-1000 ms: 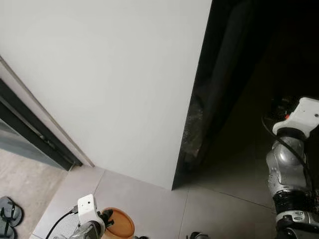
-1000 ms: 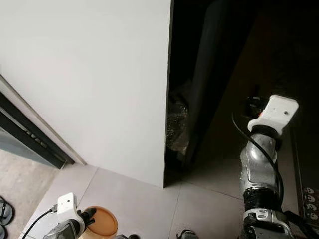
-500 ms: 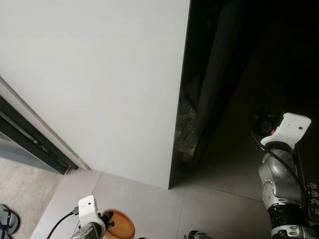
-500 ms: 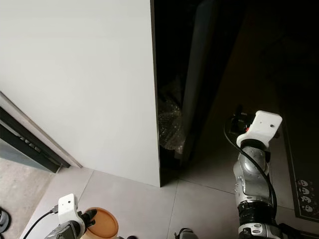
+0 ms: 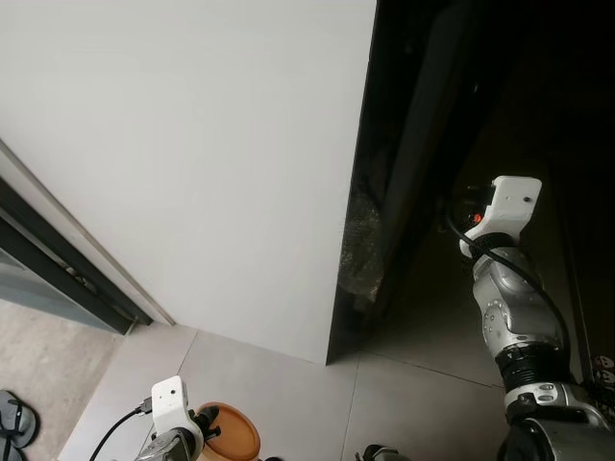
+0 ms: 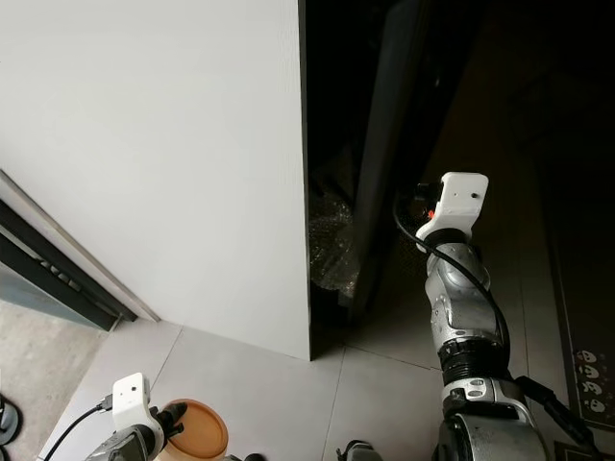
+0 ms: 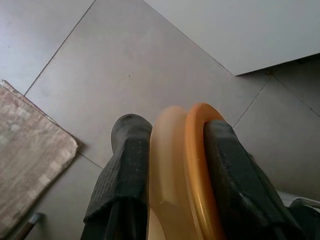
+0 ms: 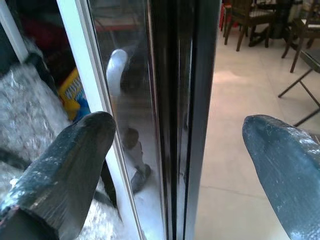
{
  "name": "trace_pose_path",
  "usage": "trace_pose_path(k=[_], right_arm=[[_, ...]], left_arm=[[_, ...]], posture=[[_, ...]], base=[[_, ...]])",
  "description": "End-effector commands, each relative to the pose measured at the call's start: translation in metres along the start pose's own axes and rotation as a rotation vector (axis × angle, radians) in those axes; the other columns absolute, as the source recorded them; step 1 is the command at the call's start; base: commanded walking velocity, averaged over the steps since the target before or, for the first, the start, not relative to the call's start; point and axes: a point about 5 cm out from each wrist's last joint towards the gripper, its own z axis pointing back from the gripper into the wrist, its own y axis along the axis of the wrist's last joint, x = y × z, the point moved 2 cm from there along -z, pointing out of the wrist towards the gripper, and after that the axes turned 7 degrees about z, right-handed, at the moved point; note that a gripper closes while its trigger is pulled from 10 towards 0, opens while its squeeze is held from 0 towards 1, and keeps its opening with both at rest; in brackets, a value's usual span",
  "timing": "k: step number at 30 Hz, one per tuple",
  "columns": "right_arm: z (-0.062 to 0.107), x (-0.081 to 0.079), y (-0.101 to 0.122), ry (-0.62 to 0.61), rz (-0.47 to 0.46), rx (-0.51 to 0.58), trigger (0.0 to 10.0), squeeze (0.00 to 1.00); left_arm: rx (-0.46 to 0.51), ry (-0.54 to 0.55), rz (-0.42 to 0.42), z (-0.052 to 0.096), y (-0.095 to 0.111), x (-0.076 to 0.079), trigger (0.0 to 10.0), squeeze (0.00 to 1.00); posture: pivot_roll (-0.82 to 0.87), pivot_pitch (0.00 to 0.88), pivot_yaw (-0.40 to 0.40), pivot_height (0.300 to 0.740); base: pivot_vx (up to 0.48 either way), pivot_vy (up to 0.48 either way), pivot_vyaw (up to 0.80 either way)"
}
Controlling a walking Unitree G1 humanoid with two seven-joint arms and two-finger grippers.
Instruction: Restocking fridge
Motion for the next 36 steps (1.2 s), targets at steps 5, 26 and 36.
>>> trace_pose_path(k=[5, 26, 36], right_arm=[[-0.007, 0.008, 0.002, -0.010, 0.026, -0.015, 10.0, 0.00], [-0.023, -0.011, 0.011, 0.159, 0.059, -0.022, 10.0, 0.00], [-0.028, 0.014, 0.029, -0.029, 0.092, 0.044, 10.0, 0.00]], left_arm=[[-0.049, 0.019, -0.023, 0.003, -0.014, -0.008, 10.0, 0.00], [-0.049, 0.019, -0.025, 0.003, -0.015, -0.009, 10.0, 0.00], [-0.051, 0.023, -0.024, 0.004, -0.017, -0.009, 10.0, 0.00]], posture=[[-0.07, 0.169, 0.069, 0.740], [-0.07, 0.174, 0.067, 0.740], [-0.06, 0.174, 0.064, 0.740]], base=[[0.000, 0.000, 0.00], [0.000, 0.000, 0.00], [0.000, 0.000, 0.00]])
